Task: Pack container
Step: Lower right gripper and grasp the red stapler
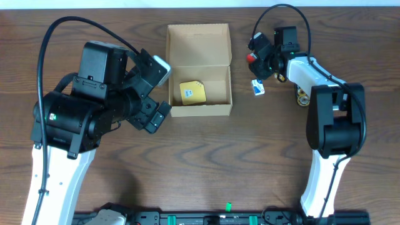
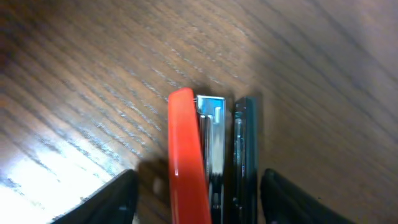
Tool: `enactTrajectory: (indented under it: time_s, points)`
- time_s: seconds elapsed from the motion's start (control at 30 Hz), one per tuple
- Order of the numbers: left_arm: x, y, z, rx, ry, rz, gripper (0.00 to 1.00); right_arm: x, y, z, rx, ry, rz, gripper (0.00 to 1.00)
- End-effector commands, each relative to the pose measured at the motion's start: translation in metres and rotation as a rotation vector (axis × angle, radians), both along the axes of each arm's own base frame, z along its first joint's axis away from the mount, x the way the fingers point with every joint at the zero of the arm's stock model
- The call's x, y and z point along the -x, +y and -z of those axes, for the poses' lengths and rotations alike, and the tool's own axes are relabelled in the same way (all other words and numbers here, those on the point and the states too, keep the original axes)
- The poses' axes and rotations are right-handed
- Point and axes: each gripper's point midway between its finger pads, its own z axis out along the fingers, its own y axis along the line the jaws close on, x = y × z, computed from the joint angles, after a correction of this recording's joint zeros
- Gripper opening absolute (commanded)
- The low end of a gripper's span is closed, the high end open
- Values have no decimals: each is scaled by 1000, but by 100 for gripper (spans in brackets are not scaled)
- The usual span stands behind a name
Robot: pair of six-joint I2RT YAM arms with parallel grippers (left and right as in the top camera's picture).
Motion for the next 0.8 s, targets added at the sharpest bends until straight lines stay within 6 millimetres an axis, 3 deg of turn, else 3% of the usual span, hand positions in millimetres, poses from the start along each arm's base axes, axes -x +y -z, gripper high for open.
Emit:
enactTrajectory:
  time_s: [0.0,0.23,0.37,0.57,0.77]
  points:
    - [-1,1,-5,-4,-15,1,95,4,-8,10,1,38,31,50]
    - [-1,1,-5,-4,-15,1,95,4,-8,10,-36,57,98,31]
    - [-1,1,-5,-4,-15,1,95,4,-8,10,-45,62,113,1]
    - [-1,1,-5,-4,-15,1,95,-2,-5,-4,-80,45,157,1]
    - [-1,1,-5,-4,-15,1,95,-14,-5,-64,-119,-66,184,1]
